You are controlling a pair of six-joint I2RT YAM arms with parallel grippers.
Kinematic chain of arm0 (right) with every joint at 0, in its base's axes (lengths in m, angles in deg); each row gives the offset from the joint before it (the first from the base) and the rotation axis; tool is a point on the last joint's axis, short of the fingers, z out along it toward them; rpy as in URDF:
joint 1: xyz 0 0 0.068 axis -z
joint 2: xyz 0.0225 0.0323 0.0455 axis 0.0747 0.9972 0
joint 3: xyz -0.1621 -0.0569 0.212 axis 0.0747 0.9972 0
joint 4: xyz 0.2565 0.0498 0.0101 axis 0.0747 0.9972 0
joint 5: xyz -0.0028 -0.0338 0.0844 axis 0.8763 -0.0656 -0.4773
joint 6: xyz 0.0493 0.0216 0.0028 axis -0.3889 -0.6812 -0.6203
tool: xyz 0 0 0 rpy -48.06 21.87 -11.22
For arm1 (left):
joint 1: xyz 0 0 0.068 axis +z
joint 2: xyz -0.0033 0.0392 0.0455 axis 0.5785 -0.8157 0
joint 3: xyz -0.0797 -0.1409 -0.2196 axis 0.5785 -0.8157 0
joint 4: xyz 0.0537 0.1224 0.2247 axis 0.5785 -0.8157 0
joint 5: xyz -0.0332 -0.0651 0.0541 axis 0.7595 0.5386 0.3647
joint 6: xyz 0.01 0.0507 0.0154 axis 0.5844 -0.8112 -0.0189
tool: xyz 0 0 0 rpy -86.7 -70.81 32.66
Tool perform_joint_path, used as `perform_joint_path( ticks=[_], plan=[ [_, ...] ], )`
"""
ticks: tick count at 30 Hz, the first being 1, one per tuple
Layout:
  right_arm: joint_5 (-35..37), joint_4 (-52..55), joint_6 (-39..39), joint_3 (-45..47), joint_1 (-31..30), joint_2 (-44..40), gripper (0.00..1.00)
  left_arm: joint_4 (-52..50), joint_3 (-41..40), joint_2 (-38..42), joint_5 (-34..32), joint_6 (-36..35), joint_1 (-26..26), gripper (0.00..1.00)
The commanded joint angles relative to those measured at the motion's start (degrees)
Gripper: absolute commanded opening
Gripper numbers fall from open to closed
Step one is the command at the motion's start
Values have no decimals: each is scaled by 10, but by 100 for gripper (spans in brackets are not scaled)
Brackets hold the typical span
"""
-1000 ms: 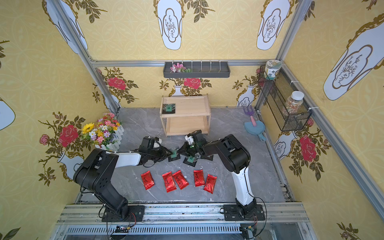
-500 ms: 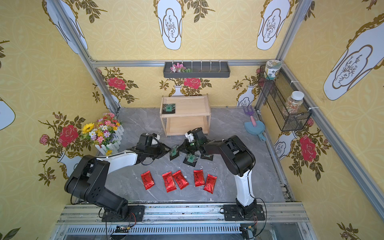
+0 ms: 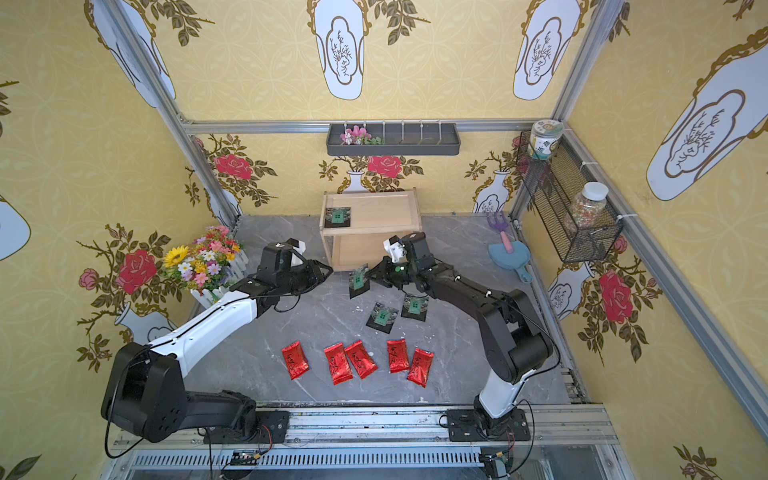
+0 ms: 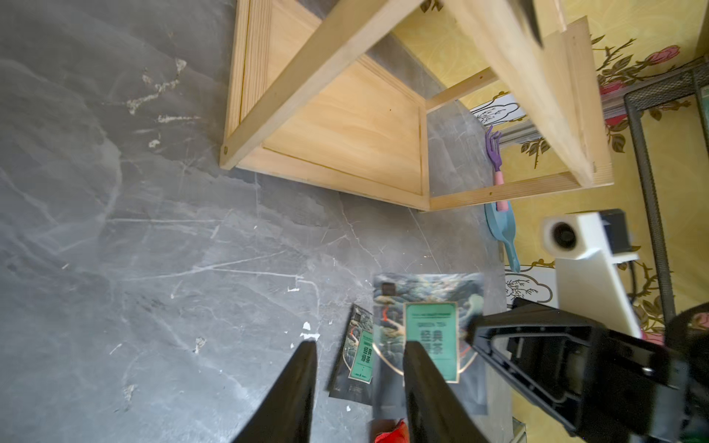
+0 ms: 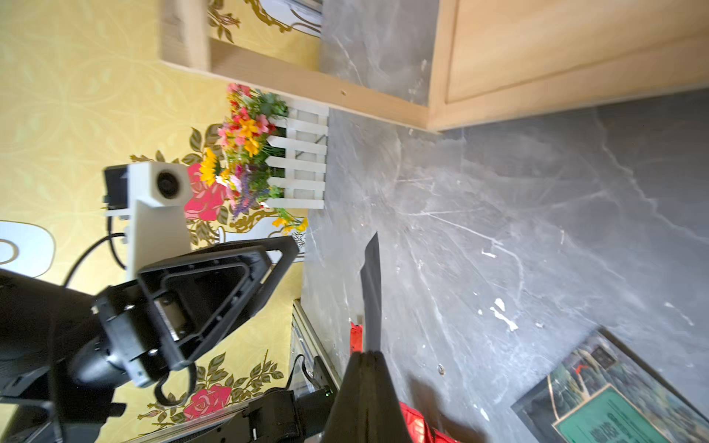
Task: Place the tea bags on the shelf by color
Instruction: Place the tea bag on the shelf.
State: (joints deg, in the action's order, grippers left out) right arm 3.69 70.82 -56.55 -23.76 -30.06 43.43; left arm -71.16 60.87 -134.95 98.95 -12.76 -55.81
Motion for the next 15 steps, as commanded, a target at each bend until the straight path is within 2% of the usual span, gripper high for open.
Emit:
perform_joint_path(
  ticks=[1, 9, 15],
  plan=[
    [-11, 64, 29, -48, 5, -14, 0, -20, 25, -2, -2, -14, 1, 43],
    [-24, 121, 41, -194, 33, 19, 0, -26, 86, -21, 5, -27, 1, 43],
    [-14, 159, 56, -329, 60, 98, 0, -28, 120, -52, 8, -41, 1, 43]
  ],
)
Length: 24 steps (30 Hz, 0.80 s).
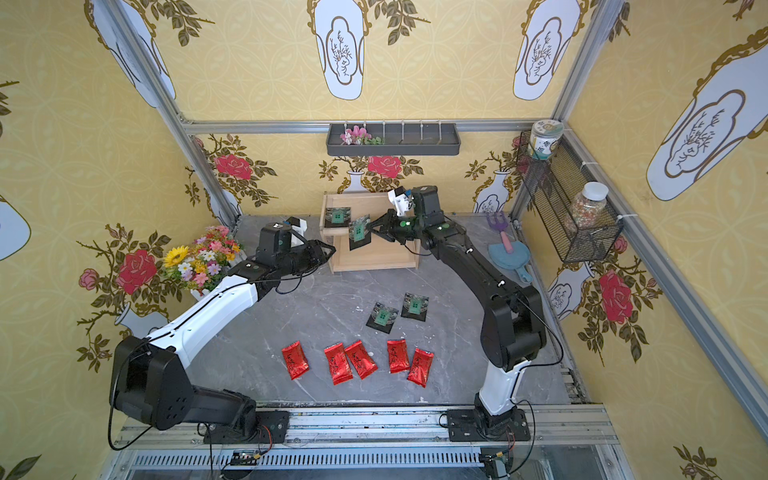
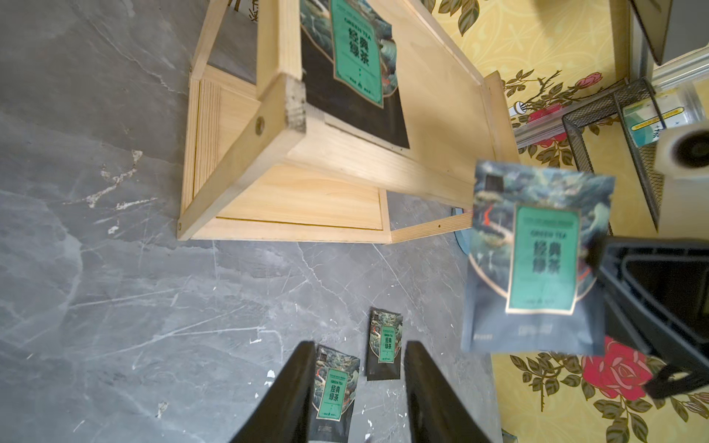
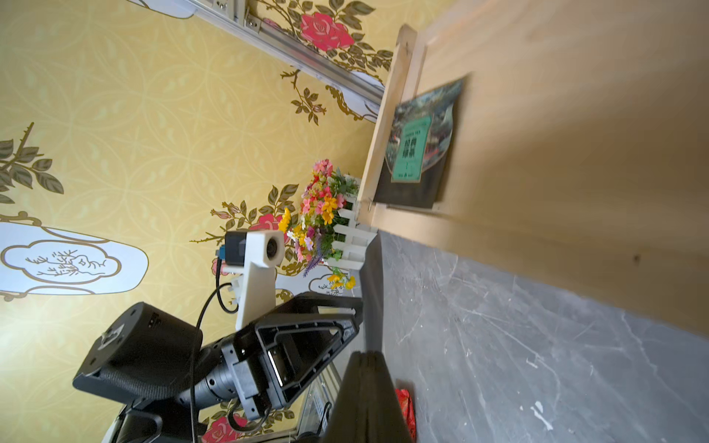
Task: Place the tea bags on the shelf by color
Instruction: Place the tea bag on the shelf.
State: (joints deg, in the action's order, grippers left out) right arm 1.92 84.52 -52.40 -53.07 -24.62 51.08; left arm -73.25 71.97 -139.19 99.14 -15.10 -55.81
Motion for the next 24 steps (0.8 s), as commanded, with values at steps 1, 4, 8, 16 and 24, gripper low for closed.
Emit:
perform_joint_path(
  ticks=[1, 4, 8, 16, 24],
  plan=[
    [9, 31, 18, -58, 8, 35, 0, -8, 13, -12, 6, -19, 1, 43],
    [23, 51, 25, -107, 16, 69, 0, -8, 18, -17, 3, -23, 3, 44],
    [38, 68, 29, -154, 23, 110, 0, -9, 17, -23, 3, -28, 7, 44],
    [55, 108, 40, -248, 25, 178, 2, 1, 7, -33, 12, -30, 11, 44],
    [60, 144, 55, -298, 24, 214, 9, 13, -3, -30, 17, -28, 18, 44]
  ],
)
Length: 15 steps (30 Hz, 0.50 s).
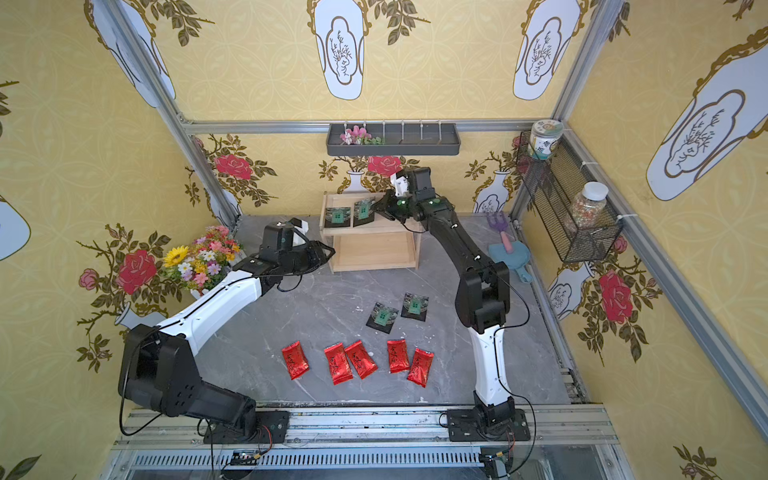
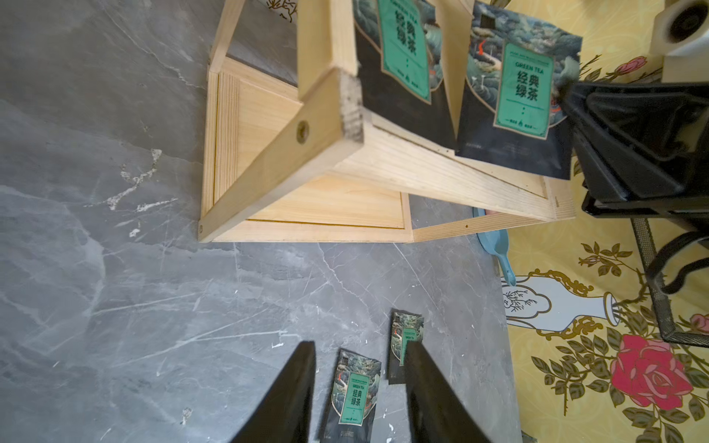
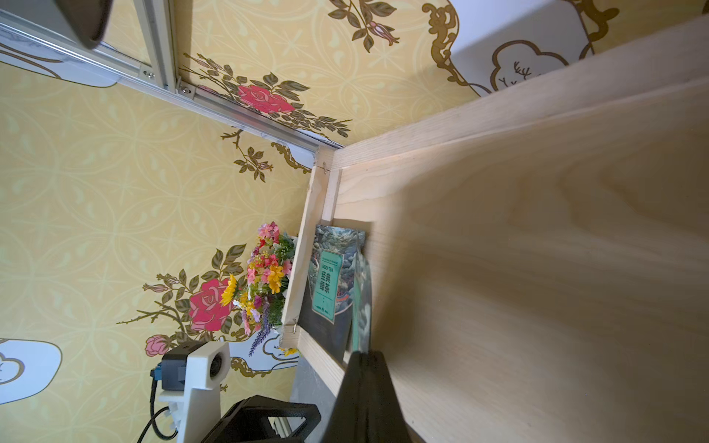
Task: Place the tea bags on the shelf by color
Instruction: Place the tea bag on the shelf.
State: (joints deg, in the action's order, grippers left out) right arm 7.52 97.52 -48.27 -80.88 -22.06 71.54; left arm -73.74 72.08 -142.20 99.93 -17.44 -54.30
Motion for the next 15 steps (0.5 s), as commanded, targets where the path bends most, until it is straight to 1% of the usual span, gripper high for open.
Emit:
perform_joint_path(
  ticks=[1, 4, 10, 15],
  plan=[
    [4, 20, 16, -27, -2, 15, 9, 18, -4, 0, 10, -5, 2, 44],
    [9, 31, 24, -37, -2, 21, 14, 18, -5, -2, 13, -5, 3, 44],
    [26, 64, 44, -69, -3, 38, 27, 23, -5, -4, 19, -5, 3, 44],
    [33, 79, 52, -86, -3, 51, 30, 27, -8, -5, 21, -4, 5, 44]
  ],
)
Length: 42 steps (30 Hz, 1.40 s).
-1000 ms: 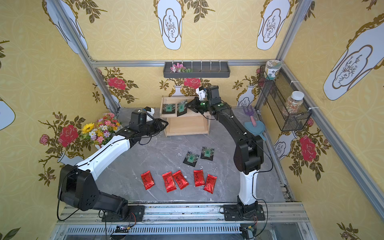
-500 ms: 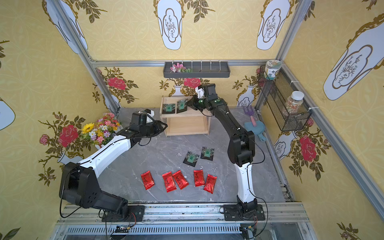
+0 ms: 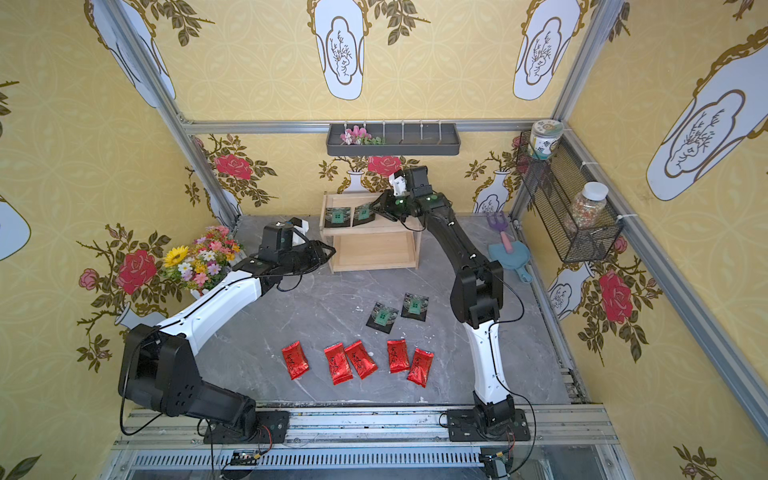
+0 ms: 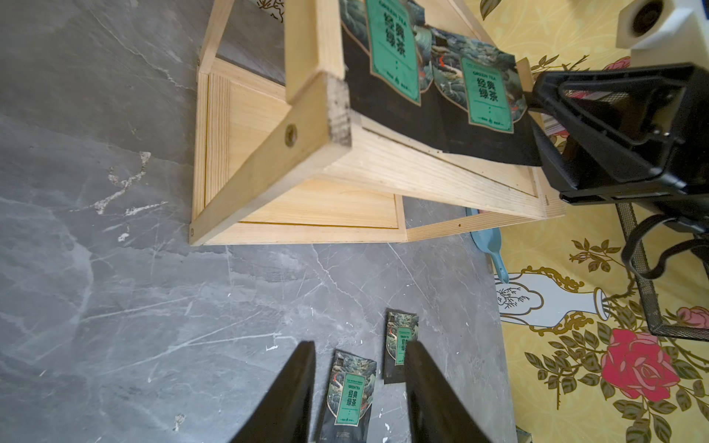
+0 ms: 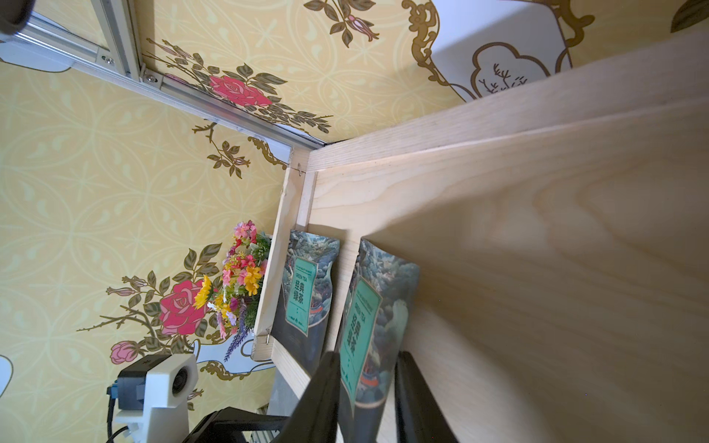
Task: Place the tea bags on the shelf by color
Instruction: Place the tea bag on the shelf, then pick up the tea bag from the center of the board.
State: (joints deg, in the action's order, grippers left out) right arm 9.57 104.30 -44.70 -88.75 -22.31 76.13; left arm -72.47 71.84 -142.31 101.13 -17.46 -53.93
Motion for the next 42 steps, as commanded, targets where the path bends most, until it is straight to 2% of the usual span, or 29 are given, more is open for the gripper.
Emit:
perform_joint_path(
  ticks=[1, 19, 26, 31, 35, 42],
  plan=[
    [13, 12, 17, -8, 0, 6, 30, 16, -6, -3, 9, -4, 1, 44],
    [29, 36, 29, -40, -7, 34, 32, 30, -21, 0, 21, 1, 4, 44],
    [38, 51, 41, -59, -8, 30, 40, 36, -25, 0, 29, 4, 4, 44],
    [82, 77, 77, -53, -14, -18, 47, 46, -44, 12, 39, 13, 3, 44],
    [140, 55, 111, 56, -33, -112, 49, 69, -77, 23, 45, 22, -11, 44],
    [208, -47, 133, 360, -81, -293, 50, 106, -117, -3, 49, 23, -69, 45]
  ],
)
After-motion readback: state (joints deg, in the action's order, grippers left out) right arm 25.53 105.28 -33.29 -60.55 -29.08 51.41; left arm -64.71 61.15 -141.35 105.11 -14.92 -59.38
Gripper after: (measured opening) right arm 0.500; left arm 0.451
